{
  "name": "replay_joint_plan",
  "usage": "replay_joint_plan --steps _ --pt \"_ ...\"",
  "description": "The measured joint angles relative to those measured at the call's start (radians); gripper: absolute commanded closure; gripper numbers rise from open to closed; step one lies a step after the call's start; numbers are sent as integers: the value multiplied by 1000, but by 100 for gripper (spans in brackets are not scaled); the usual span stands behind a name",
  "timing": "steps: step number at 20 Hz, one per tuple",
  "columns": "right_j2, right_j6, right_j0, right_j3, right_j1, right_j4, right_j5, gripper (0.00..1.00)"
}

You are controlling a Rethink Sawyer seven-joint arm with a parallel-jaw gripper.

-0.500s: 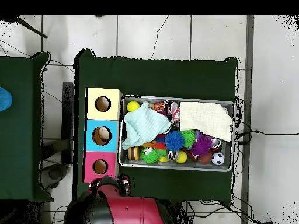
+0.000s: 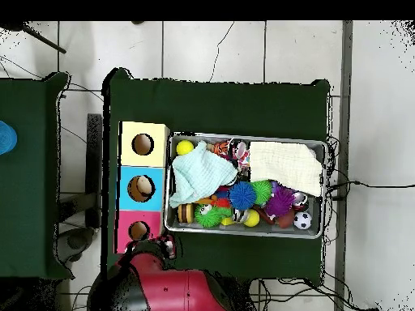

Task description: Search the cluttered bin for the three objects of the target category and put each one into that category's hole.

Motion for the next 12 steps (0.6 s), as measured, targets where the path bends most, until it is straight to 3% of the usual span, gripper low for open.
replay_joint_plan --steps 12 --pt "-15 0 31 0 32 0 0 0"
